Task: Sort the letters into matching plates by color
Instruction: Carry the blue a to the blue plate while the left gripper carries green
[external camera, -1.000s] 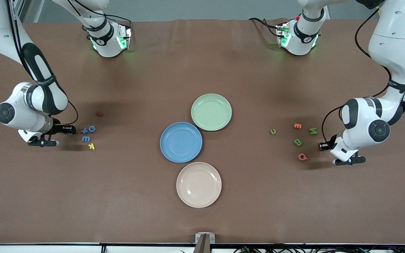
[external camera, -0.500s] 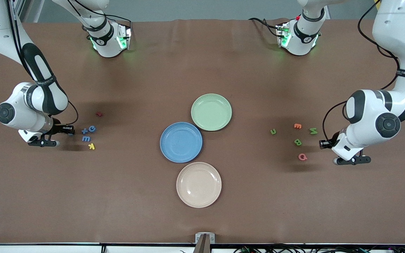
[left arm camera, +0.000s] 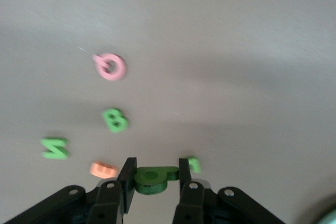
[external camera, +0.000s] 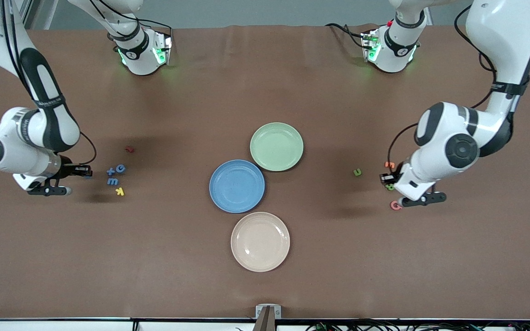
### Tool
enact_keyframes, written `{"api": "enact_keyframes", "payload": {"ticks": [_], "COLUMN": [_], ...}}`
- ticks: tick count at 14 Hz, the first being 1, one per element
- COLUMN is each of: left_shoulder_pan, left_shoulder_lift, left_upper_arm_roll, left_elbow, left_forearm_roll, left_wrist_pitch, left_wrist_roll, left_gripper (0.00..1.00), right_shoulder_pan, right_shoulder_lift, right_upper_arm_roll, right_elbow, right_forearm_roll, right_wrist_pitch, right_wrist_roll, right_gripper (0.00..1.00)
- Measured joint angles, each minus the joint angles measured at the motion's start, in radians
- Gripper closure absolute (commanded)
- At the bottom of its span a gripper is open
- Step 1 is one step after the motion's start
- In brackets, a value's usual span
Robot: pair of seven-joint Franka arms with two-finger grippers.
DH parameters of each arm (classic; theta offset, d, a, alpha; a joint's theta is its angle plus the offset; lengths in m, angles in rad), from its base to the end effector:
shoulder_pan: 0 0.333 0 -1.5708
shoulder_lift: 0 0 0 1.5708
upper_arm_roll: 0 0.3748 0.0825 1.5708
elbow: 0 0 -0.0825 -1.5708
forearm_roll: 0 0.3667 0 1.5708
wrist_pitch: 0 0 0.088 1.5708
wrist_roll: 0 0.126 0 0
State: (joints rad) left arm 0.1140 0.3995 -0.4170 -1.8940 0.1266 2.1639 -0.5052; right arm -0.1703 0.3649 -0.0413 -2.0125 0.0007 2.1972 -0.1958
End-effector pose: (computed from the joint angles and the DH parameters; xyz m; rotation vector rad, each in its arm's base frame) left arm 0.6019 -0.1591 0.3476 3.1112 0.2311 -0.1664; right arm 0.5753 -0.1223 0.3065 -3.1068 0.0231 0.2790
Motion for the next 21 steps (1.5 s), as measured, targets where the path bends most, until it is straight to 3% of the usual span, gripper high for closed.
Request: {"api": "enact_keyframes", "payload": {"ticks": [3, 8, 12, 17, 18, 19, 20, 21], "left_shoulder_pan": [-0.121, -0.287, -0.375, -0.478, -0.487, -0.494, -0.498, -0.503], "left_shoulder_lift": [0.005, 0.047, 0.107, 0.186, 0.188, 0.188, 0.189, 0.189], "left_upper_arm_roll": [-0.002, -0.003, -0.004, -0.004, -0.004, -0.004, -0.004, -0.004], "left_elbow": [-0.001, 0.001, 0.002, 0.006, 0.007, 0.007, 0.007, 0.007], "left_forearm_roll": [0.0, 0.0, 0.0, 0.0, 0.0, 0.0, -0.001, -0.001], "left_wrist_pitch": [0.0, 0.001, 0.054, 0.175, 0.175, 0.176, 0.176, 0.176], "left_wrist_roll": [-0.223, -0.519, -0.753, -1.024, -1.046, -1.058, -1.071, -1.093], "left_gripper": [0.99, 0.99, 0.99, 0.89, 0.67, 0.26, 0.0, 0.0], "right_shoulder_pan": [0.068, 0.336, 0.535, 0.694, 0.711, 0.724, 0.738, 0.754], "right_shoulder_lift": [-0.038, -0.043, -0.008, 0.161, 0.192, 0.221, 0.245, 0.266], "right_upper_arm_roll": [0.007, 0.019, 0.018, 0.017, 0.017, 0.016, 0.016, 0.016], "right_elbow": [0.095, 0.14, 0.195, 0.258, 0.275, 0.292, 0.304, 0.311], "right_forearm_roll": [0.006, 0.044, 0.181, 0.192, 0.192, 0.192, 0.192, 0.192], "right_wrist_pitch": [-0.146, -0.175, -0.124, 0.063, 0.084, 0.105, 0.127, 0.153], "right_wrist_roll": [0.118, 0.568, 0.835, 1.059, 1.084, 1.102, 1.114, 1.123], "right_gripper": [0.93, 0.94, 0.95, 0.95, 0.95, 0.95, 0.95, 0.95]}}
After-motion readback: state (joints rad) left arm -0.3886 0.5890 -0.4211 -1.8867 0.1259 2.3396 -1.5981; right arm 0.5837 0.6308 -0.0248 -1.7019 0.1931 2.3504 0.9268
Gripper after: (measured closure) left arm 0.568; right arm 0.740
